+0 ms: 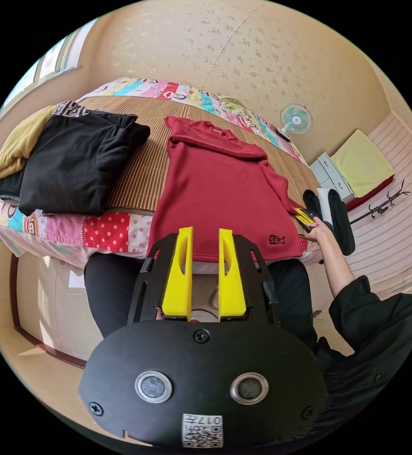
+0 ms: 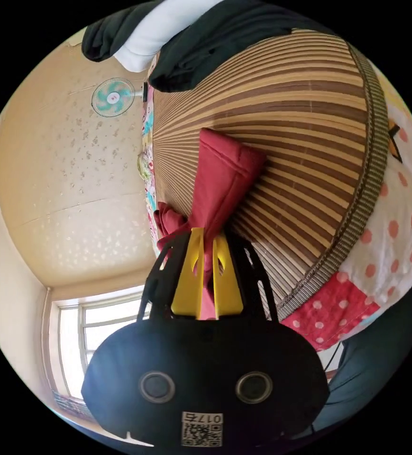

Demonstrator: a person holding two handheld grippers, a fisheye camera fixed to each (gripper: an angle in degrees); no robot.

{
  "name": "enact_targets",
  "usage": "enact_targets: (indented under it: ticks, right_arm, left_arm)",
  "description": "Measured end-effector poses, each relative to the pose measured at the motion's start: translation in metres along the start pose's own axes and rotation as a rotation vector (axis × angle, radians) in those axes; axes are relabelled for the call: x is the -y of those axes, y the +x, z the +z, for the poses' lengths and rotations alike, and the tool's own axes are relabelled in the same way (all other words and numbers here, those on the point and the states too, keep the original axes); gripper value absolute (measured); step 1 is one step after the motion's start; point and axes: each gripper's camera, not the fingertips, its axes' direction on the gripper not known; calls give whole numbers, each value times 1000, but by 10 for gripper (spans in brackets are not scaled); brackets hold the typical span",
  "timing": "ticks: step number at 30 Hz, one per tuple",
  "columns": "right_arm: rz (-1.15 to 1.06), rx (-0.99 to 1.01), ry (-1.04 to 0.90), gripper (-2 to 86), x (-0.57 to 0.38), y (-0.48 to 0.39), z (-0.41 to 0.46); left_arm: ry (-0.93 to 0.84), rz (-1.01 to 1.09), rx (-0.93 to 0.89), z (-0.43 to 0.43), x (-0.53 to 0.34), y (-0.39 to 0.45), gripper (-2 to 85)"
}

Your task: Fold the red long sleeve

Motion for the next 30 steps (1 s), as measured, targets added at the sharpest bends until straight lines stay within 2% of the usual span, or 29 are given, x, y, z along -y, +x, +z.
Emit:
enact_targets:
  ticks: [4, 9, 11, 14, 17, 21, 27, 30]
  right_arm:
    - [-240, -87, 76, 24, 20, -69, -24]
    - [-547, -52, 223, 19, 40, -161, -76]
    - [-672, -96, 255, 20, 46, -186, -85]
    - [-694, -288, 303, 25, 57, -189, -73]
    - [-689, -458, 261, 29, 64, -186, -44]
    - [-705, -591, 274, 32, 53, -195, -18]
    - [-695, -433, 434, 32, 0, -261, 9]
    - [-847, -296, 433, 33, -42, -331, 57]
  left_arm:
    - [38, 1, 16, -14, -4, -8, 87]
    - [52, -17, 15, -20, -14, -24, 87]
    - [57, -28, 6, -19, -18, -28, 87]
    - [55, -50, -10, -14, -23, -32, 87]
    - [49, -54, -20, -7, -26, -33, 87]
    - [32, -63, -29, 3, -26, -36, 87]
    - [35, -72, -27, 9, -25, -42, 87]
    - [52, -88, -45, 8, -26, -46, 87]
